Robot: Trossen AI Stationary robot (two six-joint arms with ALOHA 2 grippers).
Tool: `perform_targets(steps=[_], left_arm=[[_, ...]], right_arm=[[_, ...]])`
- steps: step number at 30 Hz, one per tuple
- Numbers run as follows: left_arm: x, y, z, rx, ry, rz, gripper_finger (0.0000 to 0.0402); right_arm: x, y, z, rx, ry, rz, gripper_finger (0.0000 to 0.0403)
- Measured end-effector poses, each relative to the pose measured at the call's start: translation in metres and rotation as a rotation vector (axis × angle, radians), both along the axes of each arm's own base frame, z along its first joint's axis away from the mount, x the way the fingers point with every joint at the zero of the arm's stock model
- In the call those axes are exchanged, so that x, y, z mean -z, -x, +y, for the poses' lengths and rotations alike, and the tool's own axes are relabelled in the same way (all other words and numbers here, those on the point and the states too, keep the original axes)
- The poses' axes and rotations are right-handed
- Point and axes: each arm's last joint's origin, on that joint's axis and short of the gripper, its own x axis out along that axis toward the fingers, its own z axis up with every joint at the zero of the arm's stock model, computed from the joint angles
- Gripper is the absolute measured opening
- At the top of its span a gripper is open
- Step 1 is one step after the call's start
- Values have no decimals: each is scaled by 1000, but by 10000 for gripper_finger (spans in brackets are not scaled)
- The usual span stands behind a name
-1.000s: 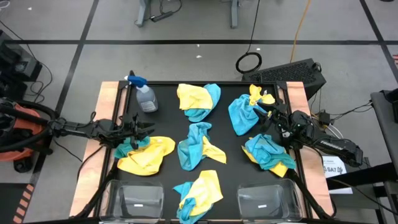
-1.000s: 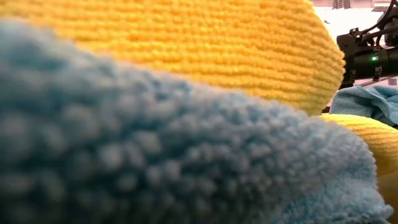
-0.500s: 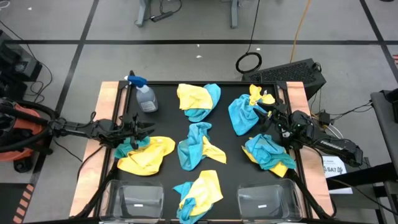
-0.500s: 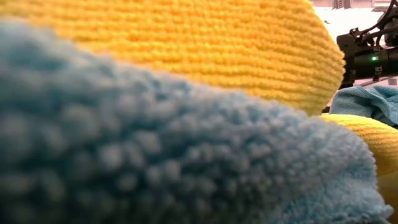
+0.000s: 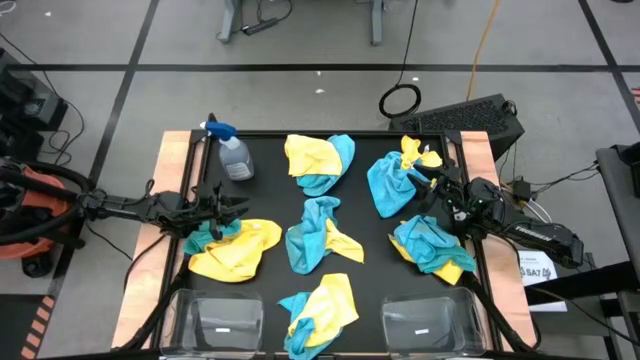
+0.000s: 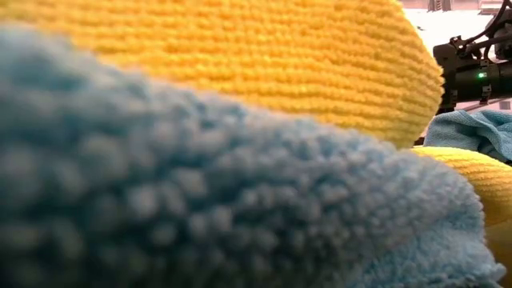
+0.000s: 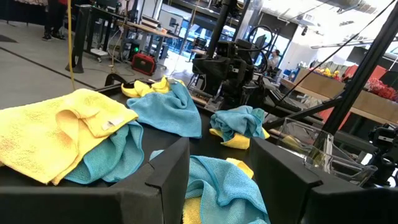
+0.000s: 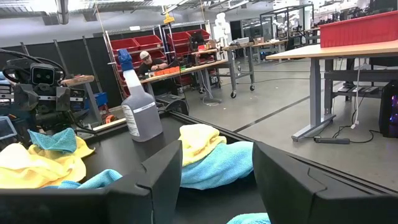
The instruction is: Sort microfiber towel by color & place in baskets
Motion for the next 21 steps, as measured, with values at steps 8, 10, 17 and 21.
perform_targets(steps=[8,10,17,21], left_arm=[[0,0,0,0,2,0,175],[0,0,0,0,0,0,175],[0,0,1,-28,-36,1,175],[-9,1,2,-73,-115,-68,175]], right_arm=[[0,0,0,0,0,0,187],[0,0,0,0,0,0,187],[0,0,0,0,0,0,187],[0,0,0,0,0,0,187]])
